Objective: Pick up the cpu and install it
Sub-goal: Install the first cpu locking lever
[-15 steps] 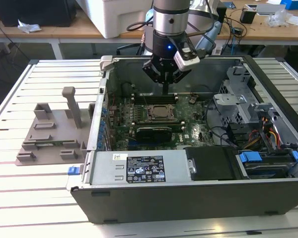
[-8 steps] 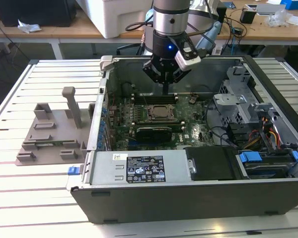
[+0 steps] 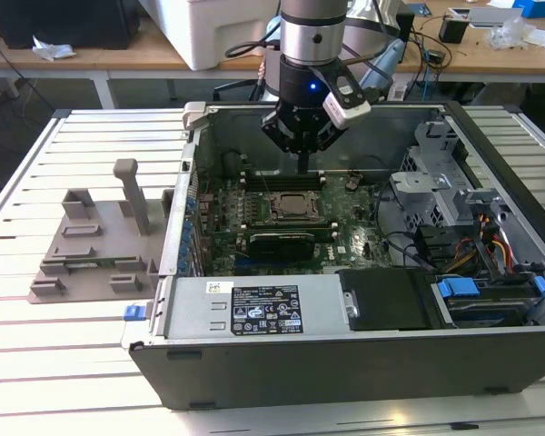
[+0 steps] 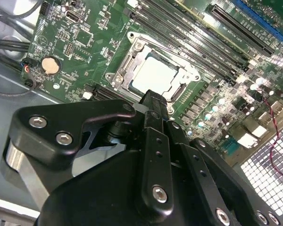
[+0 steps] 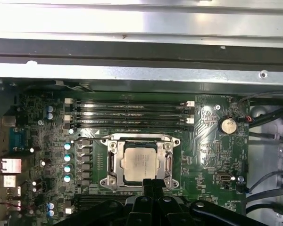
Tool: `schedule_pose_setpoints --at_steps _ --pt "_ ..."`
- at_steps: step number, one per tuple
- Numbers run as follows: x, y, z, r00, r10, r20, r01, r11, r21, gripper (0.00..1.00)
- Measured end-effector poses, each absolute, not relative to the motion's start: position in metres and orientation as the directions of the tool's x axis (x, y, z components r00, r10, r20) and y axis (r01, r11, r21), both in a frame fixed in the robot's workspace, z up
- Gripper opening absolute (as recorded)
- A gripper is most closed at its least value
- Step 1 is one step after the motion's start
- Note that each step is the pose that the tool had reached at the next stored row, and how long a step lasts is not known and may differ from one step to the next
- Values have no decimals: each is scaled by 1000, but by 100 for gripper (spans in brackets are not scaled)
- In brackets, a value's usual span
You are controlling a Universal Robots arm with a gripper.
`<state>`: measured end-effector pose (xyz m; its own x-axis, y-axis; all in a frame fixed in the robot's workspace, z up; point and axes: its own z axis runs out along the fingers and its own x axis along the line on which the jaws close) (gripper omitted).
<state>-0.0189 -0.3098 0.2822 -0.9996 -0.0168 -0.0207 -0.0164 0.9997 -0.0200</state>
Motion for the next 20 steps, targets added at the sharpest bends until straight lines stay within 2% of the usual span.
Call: schedule_pose_setpoints --at_steps 20 --pt "-19 -310 282 -990 -143 -21 -142 990 -20 11"
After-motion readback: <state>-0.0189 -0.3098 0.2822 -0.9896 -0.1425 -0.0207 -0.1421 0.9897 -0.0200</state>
